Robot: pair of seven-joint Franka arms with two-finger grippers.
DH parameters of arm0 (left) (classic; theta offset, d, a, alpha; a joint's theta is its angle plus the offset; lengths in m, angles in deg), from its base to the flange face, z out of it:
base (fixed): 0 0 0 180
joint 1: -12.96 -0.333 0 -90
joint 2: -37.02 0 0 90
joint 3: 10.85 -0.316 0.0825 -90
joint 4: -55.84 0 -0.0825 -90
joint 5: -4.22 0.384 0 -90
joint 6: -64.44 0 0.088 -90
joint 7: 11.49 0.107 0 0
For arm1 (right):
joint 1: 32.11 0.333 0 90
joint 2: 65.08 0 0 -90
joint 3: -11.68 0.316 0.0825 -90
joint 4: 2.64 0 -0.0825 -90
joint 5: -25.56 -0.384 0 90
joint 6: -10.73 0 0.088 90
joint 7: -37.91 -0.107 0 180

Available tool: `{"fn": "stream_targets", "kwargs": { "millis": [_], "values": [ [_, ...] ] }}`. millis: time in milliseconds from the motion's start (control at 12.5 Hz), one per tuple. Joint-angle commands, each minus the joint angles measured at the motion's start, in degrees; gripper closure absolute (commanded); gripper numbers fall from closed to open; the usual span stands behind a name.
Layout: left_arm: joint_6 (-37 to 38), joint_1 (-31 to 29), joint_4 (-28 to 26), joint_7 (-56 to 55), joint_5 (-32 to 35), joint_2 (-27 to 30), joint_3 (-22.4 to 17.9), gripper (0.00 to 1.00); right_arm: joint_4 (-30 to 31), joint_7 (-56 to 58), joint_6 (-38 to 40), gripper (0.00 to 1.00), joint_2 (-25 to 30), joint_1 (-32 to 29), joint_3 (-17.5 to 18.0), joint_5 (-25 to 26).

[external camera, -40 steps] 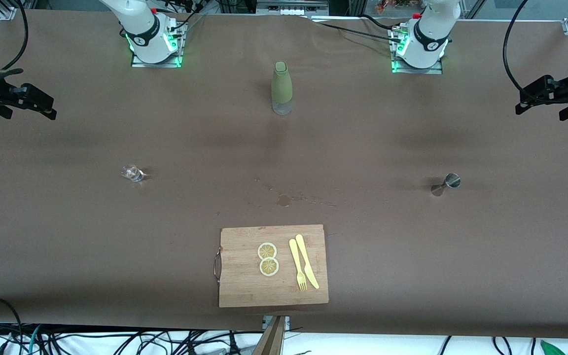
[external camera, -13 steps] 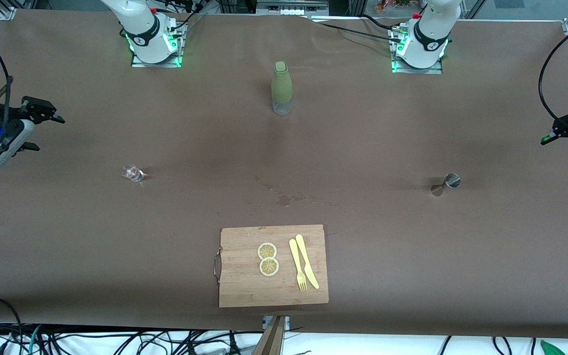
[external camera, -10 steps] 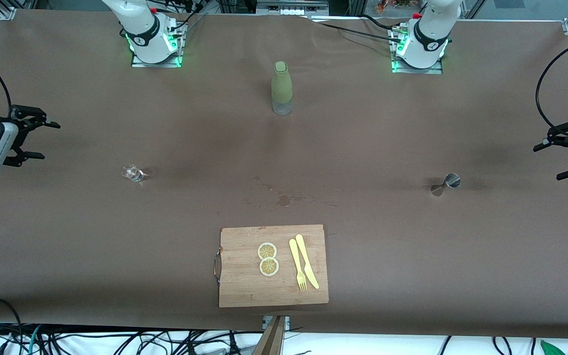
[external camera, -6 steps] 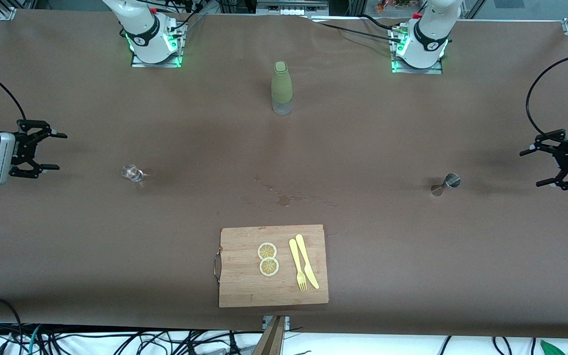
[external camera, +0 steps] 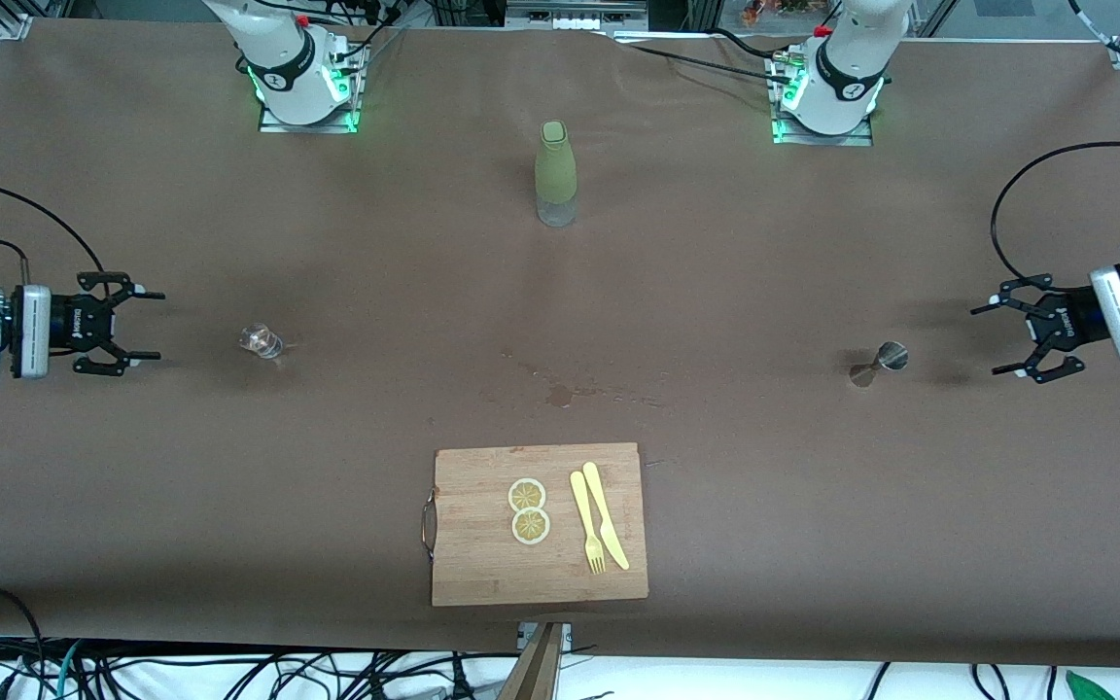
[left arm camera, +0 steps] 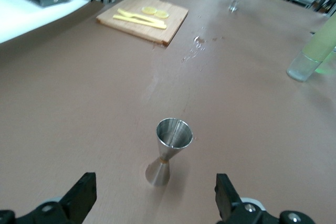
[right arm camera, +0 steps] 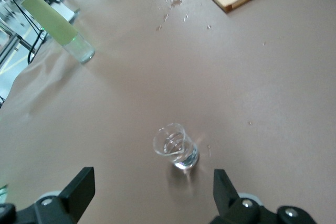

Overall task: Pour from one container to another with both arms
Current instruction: 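Lower the right gripper toward the glass beaker while the left gripper approaches the jigger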

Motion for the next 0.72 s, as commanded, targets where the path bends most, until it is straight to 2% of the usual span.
{"fn": "stream_targets", "kwargs": {
  "millis": [0, 320, 639],
  "values": [
    [1.0, -0.1, 0.1, 9.1, -5.0, -3.9, 0.0, 0.00, -0.6, 9.0, 0.7, 0.00, -4.6, -1.2, 0.6, -5.5],
    [3.4, 0.1, 0.2, 18.8, -8.7, -9.3, -0.3, 0.00, -0.6, 21.4, 0.3, 0.00, -10.1, -1.4, 0.7, -9.1],
    [3.9, 0.5, 0.2, 25.5, -11.3, -12.1, -0.7, 0.00, -0.6, 28.4, 0.3, 0.00, -13.7, -0.9, 1.1, -10.7]
  ]
}}
